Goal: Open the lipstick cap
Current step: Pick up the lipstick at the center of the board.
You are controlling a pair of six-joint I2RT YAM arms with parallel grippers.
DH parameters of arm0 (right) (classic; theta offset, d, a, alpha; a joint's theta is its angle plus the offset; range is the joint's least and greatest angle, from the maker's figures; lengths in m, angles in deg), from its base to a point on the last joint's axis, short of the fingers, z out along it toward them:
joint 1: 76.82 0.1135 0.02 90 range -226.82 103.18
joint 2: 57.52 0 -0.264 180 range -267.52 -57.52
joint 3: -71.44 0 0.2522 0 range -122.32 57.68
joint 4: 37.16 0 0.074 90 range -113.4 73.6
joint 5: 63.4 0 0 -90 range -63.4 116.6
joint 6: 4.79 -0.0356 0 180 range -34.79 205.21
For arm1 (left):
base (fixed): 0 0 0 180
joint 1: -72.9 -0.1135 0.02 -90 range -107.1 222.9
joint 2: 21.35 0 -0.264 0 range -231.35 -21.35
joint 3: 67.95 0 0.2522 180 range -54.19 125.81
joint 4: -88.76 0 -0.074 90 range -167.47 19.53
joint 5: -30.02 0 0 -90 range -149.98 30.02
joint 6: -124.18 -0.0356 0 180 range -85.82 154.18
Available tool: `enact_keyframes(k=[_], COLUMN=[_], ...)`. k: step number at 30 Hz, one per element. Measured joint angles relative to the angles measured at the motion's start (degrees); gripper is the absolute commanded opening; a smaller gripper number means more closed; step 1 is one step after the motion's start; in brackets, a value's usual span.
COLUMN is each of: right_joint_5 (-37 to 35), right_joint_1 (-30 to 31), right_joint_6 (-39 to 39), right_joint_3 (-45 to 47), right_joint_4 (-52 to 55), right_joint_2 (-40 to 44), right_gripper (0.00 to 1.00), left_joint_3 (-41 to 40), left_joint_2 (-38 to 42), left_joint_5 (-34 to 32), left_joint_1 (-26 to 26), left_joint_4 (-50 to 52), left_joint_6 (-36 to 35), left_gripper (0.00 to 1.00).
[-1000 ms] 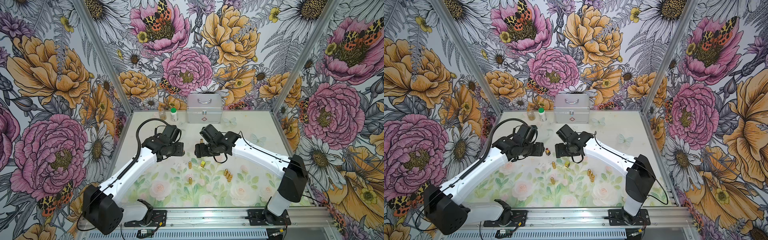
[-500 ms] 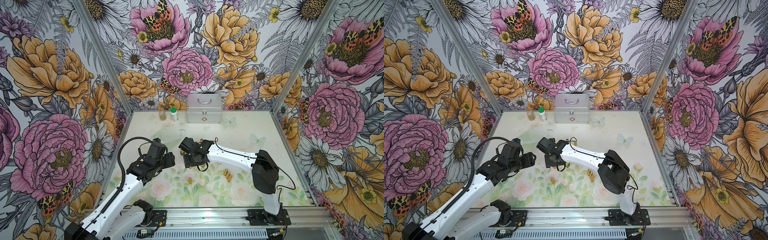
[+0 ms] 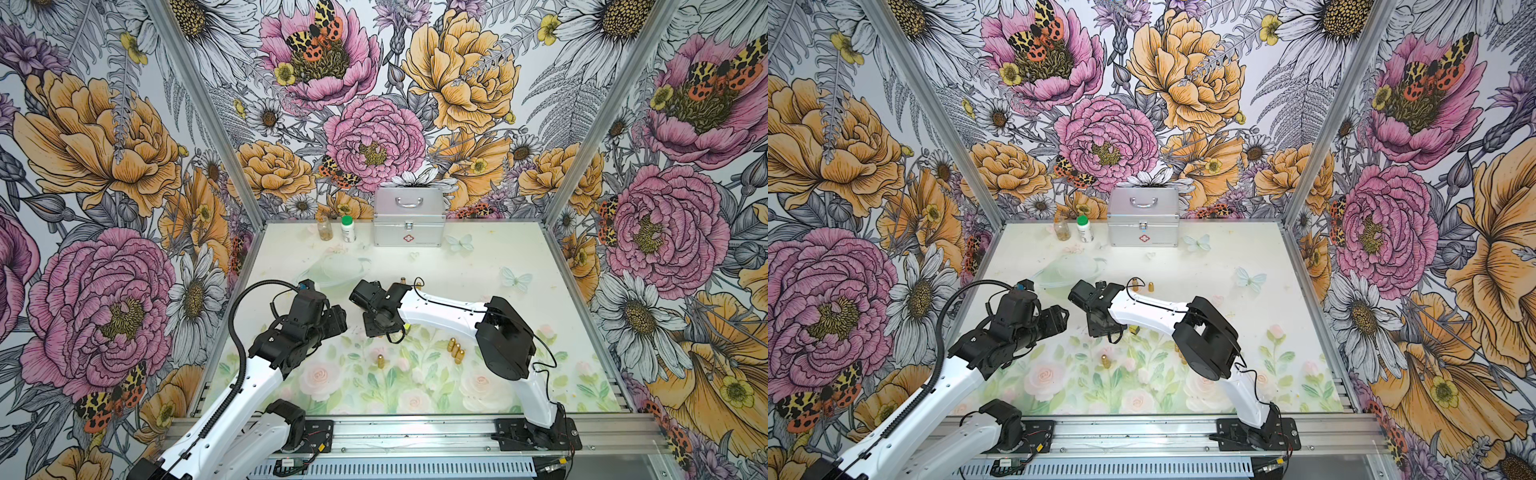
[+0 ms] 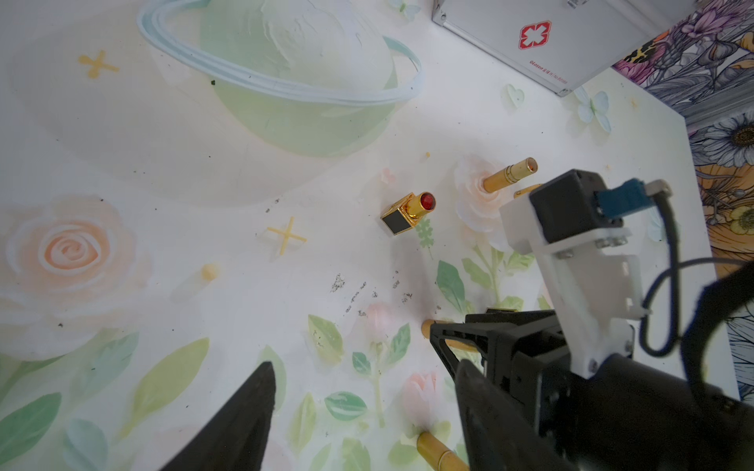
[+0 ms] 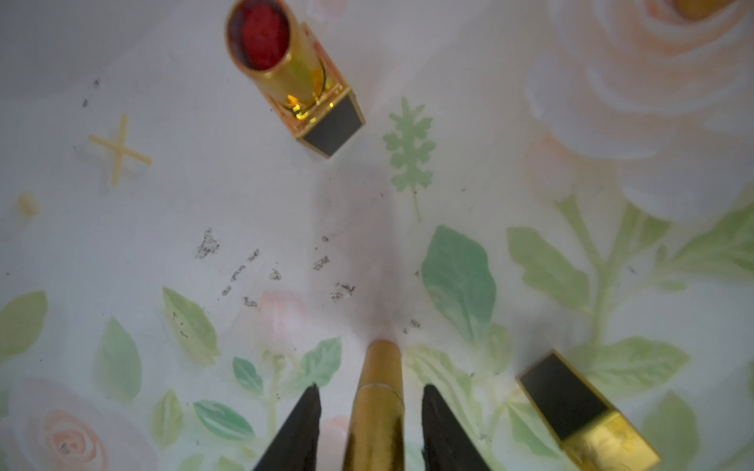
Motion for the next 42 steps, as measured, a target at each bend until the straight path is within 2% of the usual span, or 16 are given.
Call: enact_keyframes(k=[12,18,26,32,36,42], right_joint_5=[-0.2,-0.6,-0.6,0.7,2.4,6.1], right_joint_1=[0.3,0.4,0.3,-0.8,-3.0,-7.3], right_joint_6=[0.1,0.4,1.5,2.7,4.4,7.0], right_joint_3=[-0.2,-0.3,-0.3,-0.2,-0.2,-0.2], right_joint_4=[0.1,0.1,0.1,0.7,1.8,4.8], right_joint_2=[-1.2,-1.2,-0.7,4.0,9.6,15.0], right_gripper=[0.27,0.24,0.24,0.23,0.23,0.23], left_joint_3=[-1.1,-1.2,-1.2,-1.1,-0.2,0.8], left_joint_2=[1.5,1.5,1.5,1.5,0.9,-2.8], left_joint_5=[0.0,0.0,0.0,0.0,-0.3,-3.0], left_joint_1=[-0.2,-0.5,-0.5,-0.5,2.1,12.7], left_joint_4=[-0.8,-1.2,-1.3,-2.3,-4.2,-11.1], left_joint_6=[0.4,0.4,0.3,-1.4,-4.1,-10.7], left_gripper=[0.70,0.70,0.70,0.70,0.70,0.71])
